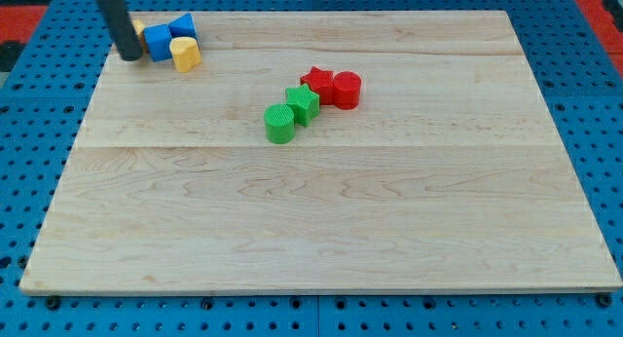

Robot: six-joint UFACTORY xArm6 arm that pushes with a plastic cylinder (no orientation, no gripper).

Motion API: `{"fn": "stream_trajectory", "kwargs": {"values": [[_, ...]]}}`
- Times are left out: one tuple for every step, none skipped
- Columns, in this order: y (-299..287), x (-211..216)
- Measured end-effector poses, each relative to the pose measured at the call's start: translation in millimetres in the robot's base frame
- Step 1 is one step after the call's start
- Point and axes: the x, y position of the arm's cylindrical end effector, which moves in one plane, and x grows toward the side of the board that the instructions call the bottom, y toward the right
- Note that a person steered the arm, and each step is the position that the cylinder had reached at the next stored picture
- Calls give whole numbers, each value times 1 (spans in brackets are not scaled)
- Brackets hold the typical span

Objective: Push the yellow hexagon and the blue triangle towards the group of blocks

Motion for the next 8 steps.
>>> {"fn": "stream_trajectory", "kwargs": {"values": [[-63, -1], [-79, -4], [-14, -33], [-35, -40], [-75, -51], [-16, -78], [24, -67], [74, -49]]}}
